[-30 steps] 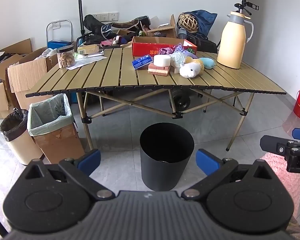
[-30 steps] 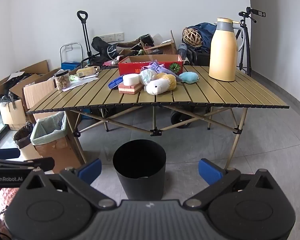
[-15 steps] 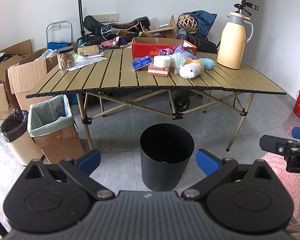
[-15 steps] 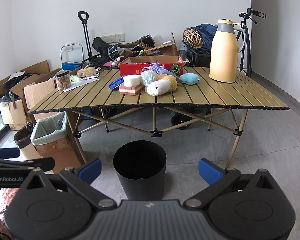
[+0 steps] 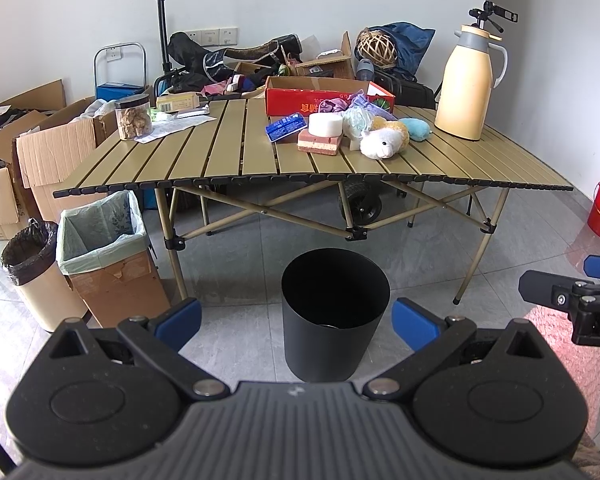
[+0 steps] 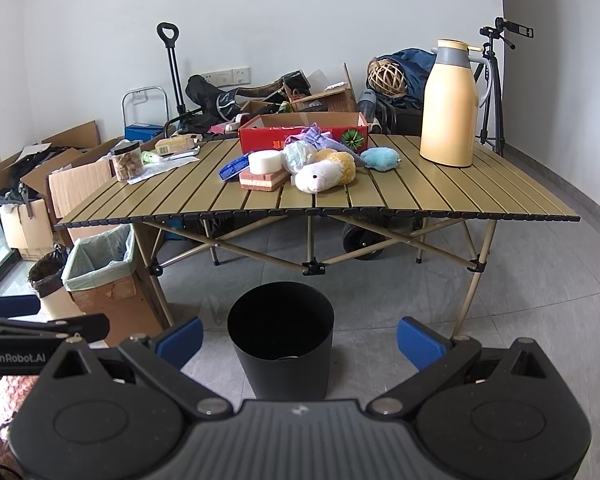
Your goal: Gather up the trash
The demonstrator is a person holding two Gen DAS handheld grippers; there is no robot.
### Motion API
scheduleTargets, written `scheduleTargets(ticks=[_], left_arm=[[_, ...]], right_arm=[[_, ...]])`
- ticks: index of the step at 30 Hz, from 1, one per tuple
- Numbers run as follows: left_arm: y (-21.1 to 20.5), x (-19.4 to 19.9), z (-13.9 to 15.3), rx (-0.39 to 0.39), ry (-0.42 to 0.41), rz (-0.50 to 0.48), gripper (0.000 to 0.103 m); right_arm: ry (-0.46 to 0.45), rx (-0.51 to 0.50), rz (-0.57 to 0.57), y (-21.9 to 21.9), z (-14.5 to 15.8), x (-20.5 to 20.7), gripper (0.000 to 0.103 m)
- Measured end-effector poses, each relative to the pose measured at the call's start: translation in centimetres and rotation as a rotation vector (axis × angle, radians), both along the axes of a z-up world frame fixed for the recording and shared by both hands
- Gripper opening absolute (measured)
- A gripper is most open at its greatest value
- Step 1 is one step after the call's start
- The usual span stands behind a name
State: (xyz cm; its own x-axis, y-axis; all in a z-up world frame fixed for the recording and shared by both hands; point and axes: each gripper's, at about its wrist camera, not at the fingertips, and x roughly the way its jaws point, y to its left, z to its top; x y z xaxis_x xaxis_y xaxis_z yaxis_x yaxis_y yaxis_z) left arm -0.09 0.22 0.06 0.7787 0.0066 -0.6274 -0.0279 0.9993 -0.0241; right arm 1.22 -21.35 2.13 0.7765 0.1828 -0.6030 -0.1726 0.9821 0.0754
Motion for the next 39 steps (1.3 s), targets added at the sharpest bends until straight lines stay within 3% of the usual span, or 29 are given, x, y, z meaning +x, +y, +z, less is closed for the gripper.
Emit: scheduleTargets(ticks=[39], left_arm=[[0.2, -0.1, 1.6, 0.004, -0.008, -0.001, 0.103]], right_arm=[[-0.009, -0.002, -0.002, -0.1, 0.9, -0.5, 0.103]])
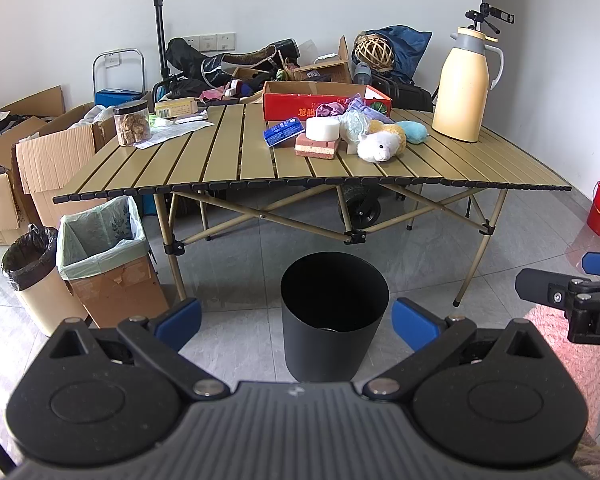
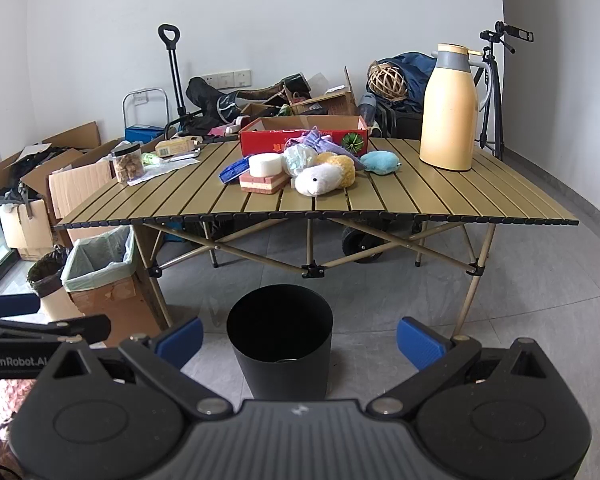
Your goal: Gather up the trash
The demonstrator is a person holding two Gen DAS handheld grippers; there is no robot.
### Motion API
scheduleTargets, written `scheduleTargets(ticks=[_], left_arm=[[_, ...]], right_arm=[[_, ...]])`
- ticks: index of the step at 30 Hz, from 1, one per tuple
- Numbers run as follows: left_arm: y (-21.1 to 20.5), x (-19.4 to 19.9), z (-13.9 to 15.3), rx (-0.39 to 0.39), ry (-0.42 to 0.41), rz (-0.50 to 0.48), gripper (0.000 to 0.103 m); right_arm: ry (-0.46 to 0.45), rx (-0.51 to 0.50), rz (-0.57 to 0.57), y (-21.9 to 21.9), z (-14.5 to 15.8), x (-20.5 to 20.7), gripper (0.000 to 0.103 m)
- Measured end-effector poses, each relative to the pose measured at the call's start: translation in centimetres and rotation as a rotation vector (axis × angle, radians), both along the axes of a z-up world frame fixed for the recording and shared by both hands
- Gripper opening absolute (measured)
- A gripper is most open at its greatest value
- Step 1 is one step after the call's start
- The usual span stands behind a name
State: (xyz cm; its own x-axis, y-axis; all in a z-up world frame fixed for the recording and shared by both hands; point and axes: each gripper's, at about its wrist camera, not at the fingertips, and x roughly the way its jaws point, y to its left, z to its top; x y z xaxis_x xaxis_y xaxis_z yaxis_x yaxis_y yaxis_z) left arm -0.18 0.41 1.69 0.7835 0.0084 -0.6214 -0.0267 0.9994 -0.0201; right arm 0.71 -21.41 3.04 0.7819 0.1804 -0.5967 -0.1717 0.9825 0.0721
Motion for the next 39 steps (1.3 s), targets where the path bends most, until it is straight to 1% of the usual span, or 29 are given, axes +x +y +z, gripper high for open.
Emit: scheduleTargets(ticks=[4, 9, 11, 12, 17, 28, 39], left_arm=[[0.0, 0.0, -0.1, 0.000, -0.001, 0.000, 0.103], [-0.3, 0.1, 1.1, -0.001, 0.003, 0.001, 0.103], [-0.5, 0.1, 0.8, 0.001, 0.001, 0.001, 0.103], [-0.4, 0.2, 1.2, 0.003, -0.002, 0.002, 0.103], [-0.2, 0.4, 0.9, 0.009, -0.014, 0.008, 0.103], [0.1, 2.6, 0.0, 0.024, -0.042, 0.018, 0.103], [0.4, 5.9, -0.3, 0.029, -0.063, 0.035, 0.103]], right_arm=[[-0.001, 0.000, 0.001, 0.0, -0.1, 0.0, 0.103], [-0.006, -0.002, -0.002, -0.4, -0.1, 0.1, 0.103], [-0.010, -0.004, -0.002, -0.4, -0.1, 0.3, 0.103], [-0.014, -0.005, -0.003, -0.4, -0.2, 0.3, 0.103], [-0.035, -0.017, -0.003, -0.3, -0.2, 0.4, 0.103], [-0.061, -0.013, -0.010, -0.2, -0.5, 2.3, 0.103], [-0.064, 0.008, -0.022, -0.3, -1.2, 5.3, 0.103]])
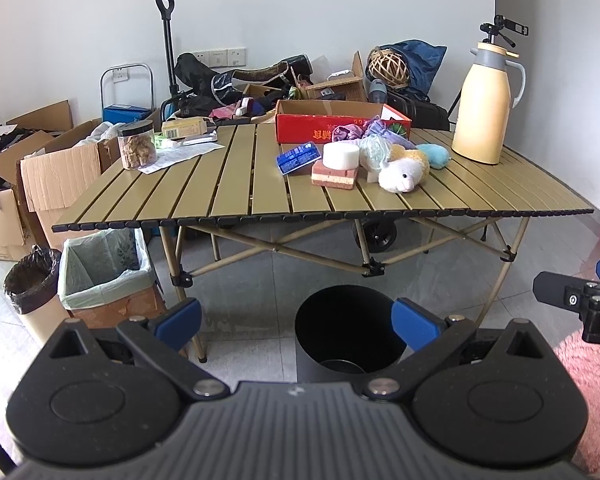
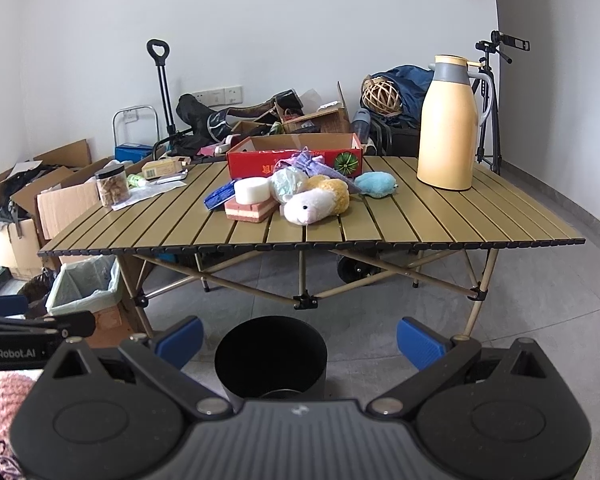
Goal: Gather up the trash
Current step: 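Move both tools toward the table items, left toward the white foam cylinder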
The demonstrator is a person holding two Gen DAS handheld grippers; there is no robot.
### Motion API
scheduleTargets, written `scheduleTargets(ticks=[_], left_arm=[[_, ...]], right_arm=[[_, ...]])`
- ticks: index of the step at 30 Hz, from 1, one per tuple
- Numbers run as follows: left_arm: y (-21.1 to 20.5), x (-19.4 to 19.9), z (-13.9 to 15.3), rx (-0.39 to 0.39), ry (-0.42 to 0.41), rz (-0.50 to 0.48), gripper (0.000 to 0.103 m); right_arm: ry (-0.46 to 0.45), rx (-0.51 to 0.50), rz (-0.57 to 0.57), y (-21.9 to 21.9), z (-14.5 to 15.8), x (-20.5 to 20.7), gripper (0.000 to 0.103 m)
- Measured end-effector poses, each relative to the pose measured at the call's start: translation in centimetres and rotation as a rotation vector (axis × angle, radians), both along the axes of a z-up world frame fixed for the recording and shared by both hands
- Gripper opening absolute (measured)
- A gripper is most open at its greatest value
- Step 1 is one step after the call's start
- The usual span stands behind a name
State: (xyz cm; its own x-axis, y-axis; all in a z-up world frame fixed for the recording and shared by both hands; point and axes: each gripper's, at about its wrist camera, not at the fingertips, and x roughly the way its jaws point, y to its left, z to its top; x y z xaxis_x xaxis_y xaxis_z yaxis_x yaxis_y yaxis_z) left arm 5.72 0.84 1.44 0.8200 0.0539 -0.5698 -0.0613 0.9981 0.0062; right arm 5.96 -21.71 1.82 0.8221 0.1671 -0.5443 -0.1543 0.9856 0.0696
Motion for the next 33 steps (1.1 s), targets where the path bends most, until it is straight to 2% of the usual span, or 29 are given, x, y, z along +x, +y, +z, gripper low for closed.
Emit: scheduleTargets(ticks=[23, 33], left_arm=[[0.6, 8.6, -0.6, -0.014, -0.041, 0.002, 0.103], [1.6, 13.6, -0.3, -0.035, -0.076, 0.041, 0.103]], right_arm=[[-0.073, -0.005, -0.055, 0.3, 0.0, 8.5, 0.103], [-0.109, -0.008, -0.064, 1.2, -0.5, 13.3, 0.103]])
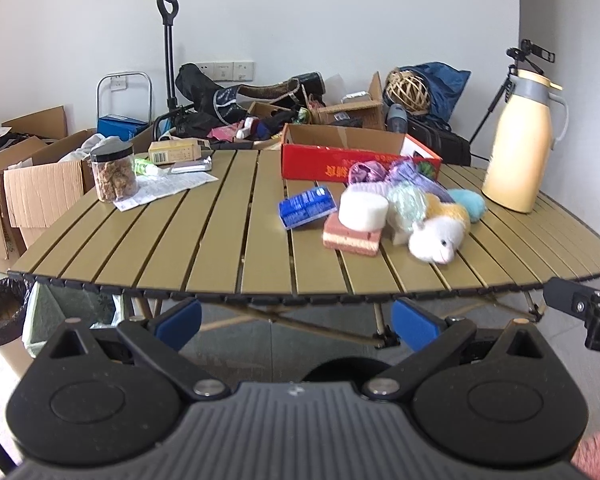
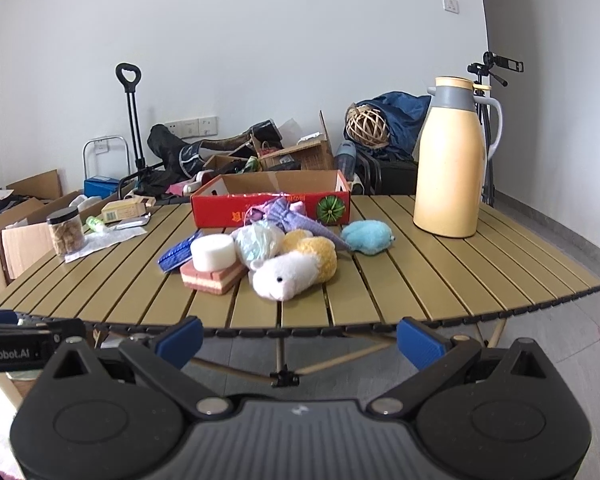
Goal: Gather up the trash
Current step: 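Move both tools toward the table items, left toward the white foam cylinder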
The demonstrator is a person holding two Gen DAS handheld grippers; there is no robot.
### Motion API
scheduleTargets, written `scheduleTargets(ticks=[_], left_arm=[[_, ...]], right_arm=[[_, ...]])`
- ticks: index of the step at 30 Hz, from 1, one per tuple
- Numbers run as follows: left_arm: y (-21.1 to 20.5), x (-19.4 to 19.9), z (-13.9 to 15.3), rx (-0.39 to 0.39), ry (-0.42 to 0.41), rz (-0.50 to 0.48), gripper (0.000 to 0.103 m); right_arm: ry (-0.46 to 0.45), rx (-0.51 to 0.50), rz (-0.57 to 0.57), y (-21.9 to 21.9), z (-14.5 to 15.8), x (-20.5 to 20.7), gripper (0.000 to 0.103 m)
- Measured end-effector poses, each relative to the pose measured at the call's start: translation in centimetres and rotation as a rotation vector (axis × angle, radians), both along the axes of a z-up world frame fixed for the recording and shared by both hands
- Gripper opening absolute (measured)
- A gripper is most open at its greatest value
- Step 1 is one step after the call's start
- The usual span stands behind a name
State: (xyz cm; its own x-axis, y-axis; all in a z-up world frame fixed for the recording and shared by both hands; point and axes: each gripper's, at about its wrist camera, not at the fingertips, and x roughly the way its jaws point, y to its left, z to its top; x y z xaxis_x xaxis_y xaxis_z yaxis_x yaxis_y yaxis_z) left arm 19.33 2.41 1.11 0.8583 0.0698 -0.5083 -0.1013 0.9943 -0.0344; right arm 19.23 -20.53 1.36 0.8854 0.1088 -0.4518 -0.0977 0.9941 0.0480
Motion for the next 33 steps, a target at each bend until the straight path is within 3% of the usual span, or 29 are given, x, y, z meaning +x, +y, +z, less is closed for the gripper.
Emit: scheduleTargets(ticks=[20, 33], left_arm=[[-0.9, 9.7, 0.7, -0.021, -0.059, 0.009, 0.103], [-1.5, 15.8, -1.5, -0.030, -0.046, 0.015, 0.103]], right_arm=[[-0.057, 0.016, -0.008, 0.1, -0.6, 10.1, 0.103], [-0.109, -0.008, -0.022, 0.0, -2.4, 15.6, 0.103]])
